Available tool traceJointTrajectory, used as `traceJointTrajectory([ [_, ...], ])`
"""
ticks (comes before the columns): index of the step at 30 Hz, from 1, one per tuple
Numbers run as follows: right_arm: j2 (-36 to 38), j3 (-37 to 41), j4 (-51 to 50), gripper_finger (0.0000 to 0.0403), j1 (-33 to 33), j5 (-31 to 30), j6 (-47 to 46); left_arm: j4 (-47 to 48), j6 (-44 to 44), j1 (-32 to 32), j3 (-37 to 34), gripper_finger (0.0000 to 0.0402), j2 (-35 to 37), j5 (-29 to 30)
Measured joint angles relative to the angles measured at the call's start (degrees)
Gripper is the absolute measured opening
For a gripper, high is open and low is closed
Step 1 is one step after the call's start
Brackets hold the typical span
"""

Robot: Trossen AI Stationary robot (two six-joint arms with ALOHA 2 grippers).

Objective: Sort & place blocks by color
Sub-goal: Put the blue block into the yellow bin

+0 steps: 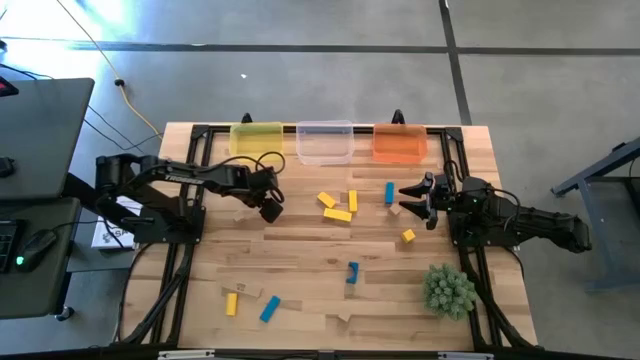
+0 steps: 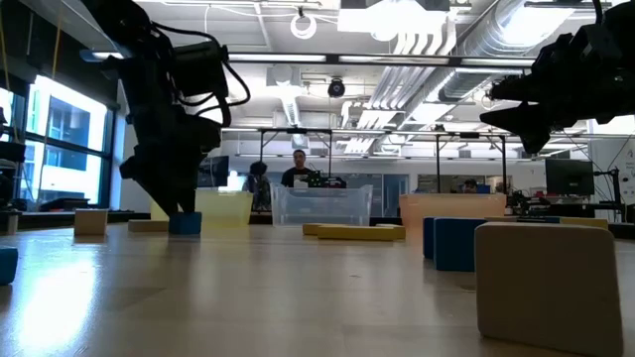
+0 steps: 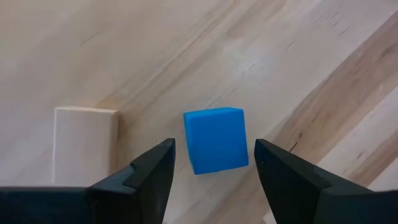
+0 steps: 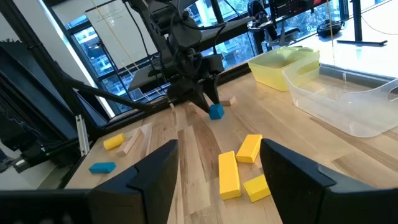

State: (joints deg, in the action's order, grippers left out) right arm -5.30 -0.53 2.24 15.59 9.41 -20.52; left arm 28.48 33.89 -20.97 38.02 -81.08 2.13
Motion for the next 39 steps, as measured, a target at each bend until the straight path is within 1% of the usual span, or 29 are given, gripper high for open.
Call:
traceJointTrajectory([
  [9, 0.00, 0.01, 0.00, 0.0216, -0.01, 0.00, -0.01, -2.60, 0.00, 0.00, -0.04, 0.0209, -3.04, 1.07],
  [12, 0.00, 0.01, 0.00, 0.0216, 0.01, 0.00, 0.01, -3.68, 0.00, 0.00, -0.03, 0.0201, -4.00, 1.05],
  [15, 0.00, -0.01, 0.00, 0.0216, 0.00, 0.00, 0.00, -3.58, -0.02, 0.00, -0.04, 0.0180, -4.71, 1.04],
  [22, 0.00, 0.00, 0.00, 0.0216, 0.00, 0.00, 0.00, -3.27, -2.64, 0.02, 0.04, 0.0108, -4.85, 0.90],
  [27, 0.00, -0.01, 0.00, 0.0216, -0.01, 0.00, -0.01, -3.39, -3.03, 0.00, 0.07, 0.0106, -4.85, -0.36],
  [31, 0.00, 0.01, 0.00, 0.0216, 0.01, 0.00, -0.01, -3.12, -2.56, 0.00, 0.02, 0.0106, -4.24, -3.37],
  [35, 0.01, 0.01, 0.00, 0.0216, 0.01, 0.00, -0.01, -2.67, 0.18, -0.01, 0.76, 0.0106, -2.36, -3.61],
  [39, 0.00, -0.01, 0.00, 0.0216, 0.01, 0.00, -0.01, -2.85, 1.97, -0.09, 3.49, 0.0108, -0.66, -3.28],
])
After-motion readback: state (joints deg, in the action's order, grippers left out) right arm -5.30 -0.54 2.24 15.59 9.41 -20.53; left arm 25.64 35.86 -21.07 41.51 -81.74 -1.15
